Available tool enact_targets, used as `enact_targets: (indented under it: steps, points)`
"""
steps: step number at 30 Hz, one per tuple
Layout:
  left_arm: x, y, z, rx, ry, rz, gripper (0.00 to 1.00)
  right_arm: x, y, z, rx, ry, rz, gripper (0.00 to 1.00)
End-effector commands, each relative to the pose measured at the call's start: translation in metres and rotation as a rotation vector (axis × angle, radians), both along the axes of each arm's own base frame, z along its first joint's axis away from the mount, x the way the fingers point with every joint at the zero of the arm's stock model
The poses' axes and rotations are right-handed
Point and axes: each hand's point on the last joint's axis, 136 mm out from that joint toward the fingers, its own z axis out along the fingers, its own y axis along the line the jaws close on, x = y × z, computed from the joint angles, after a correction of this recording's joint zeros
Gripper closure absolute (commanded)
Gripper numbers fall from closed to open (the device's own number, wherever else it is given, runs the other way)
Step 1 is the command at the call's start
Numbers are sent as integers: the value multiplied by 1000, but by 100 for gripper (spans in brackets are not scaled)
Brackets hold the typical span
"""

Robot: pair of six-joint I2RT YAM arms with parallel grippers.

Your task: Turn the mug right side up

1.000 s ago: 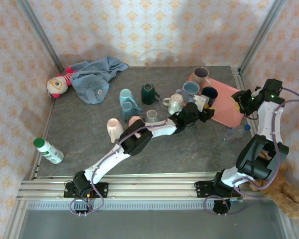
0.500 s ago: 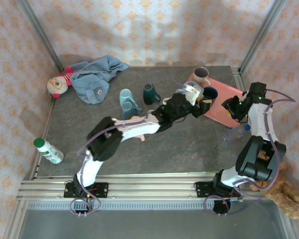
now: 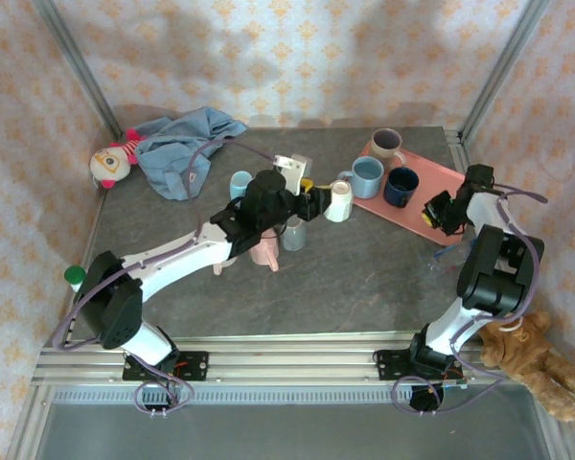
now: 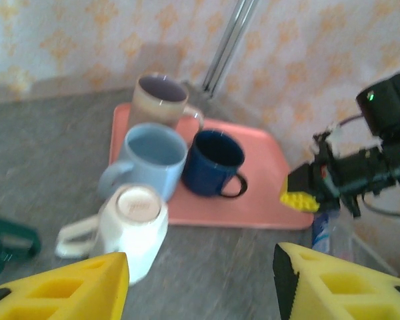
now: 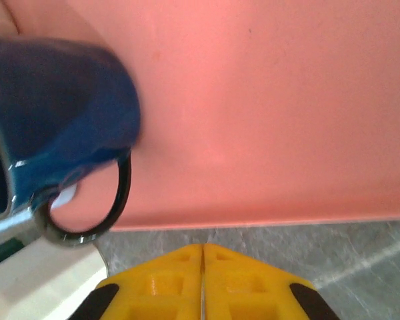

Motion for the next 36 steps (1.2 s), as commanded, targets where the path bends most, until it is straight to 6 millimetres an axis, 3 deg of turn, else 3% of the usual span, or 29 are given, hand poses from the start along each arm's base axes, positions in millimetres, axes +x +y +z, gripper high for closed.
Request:
enact_targets:
  steps: [1, 9, 15, 24, 31, 36]
  points:
    - [-15, 26, 1, 66, 5, 37, 38, 16, -1, -12, 35, -18, -59, 95]
    - [-39, 75, 4, 95, -14, 152, 30, 28, 12, -37, 144, -17, -143, 100]
    - [-45, 96, 0, 116, -14, 220, 27, 38, 25, -47, 212, -18, -174, 100]
    - [-46, 98, -8, 143, 23, 216, 26, 50, 45, -49, 247, -26, -176, 100]
    - [-40, 95, -14, 134, 62, 218, 25, 74, 66, -40, 284, -57, -169, 100]
    - [-40, 87, -16, 125, 78, 183, 24, 87, 66, -34, 271, -77, -178, 100]
